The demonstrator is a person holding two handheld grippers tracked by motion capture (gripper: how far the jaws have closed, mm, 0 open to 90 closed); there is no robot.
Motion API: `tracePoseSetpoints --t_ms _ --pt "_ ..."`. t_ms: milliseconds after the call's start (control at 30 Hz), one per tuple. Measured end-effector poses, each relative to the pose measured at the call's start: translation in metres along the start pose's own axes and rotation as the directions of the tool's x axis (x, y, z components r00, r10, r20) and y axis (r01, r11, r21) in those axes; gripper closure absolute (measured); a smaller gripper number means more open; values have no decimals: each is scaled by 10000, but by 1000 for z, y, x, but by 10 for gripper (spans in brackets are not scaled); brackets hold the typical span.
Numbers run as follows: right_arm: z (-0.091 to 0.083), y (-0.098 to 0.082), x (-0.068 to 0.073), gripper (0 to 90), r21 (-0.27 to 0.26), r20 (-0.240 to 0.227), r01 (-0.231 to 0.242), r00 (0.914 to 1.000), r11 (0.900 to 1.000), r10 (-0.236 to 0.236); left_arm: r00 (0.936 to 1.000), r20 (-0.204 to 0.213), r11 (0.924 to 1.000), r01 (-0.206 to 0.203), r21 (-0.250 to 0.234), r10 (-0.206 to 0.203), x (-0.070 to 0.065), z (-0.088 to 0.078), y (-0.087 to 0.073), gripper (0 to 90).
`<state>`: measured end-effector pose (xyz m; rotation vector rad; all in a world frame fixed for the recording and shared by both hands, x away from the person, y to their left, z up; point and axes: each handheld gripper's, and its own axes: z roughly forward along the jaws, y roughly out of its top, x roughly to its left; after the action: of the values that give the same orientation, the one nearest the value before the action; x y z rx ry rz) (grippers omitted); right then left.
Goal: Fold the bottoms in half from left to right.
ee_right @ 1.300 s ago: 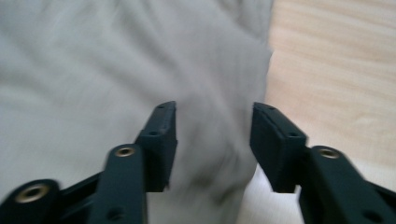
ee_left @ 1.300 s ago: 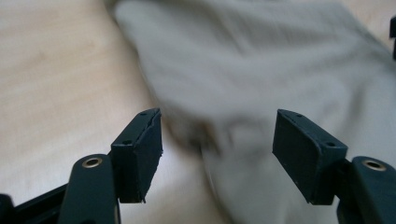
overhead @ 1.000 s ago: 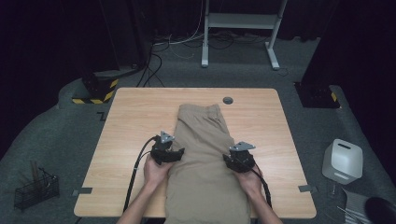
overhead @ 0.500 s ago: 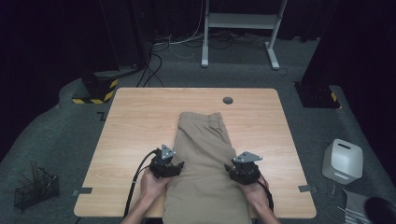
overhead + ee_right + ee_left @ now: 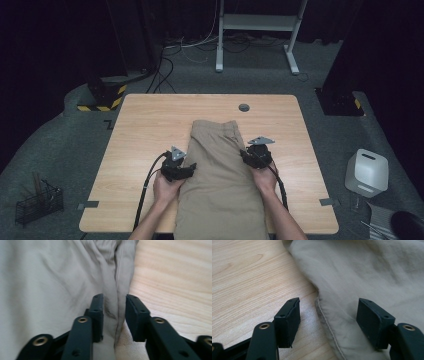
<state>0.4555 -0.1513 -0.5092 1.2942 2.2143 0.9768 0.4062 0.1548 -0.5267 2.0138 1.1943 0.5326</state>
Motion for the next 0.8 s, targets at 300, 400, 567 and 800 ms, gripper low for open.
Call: tracePoseSetpoints --t_ms 300,400,567,800 --pt "-2 18 -11 892 -223 624 524 9968 9984 -510 10000 -5 10000 -31 -15 31 1 0 0 361" --pt "12 17 -17 890 166 870 454 9951 9988 -467 10000 -26 10000 23 -28 -23 1 1 1 363" --pt "19 12 -22 764 308 900 89 9959 9995 -116 9996 -153 9997 230 -54 -231 6 3 3 373" --pt "-31 6 0 595 -682 -19 539 9985 9962 -542 9958 826 9971 -349 -683 406 -11 -20 12 364"
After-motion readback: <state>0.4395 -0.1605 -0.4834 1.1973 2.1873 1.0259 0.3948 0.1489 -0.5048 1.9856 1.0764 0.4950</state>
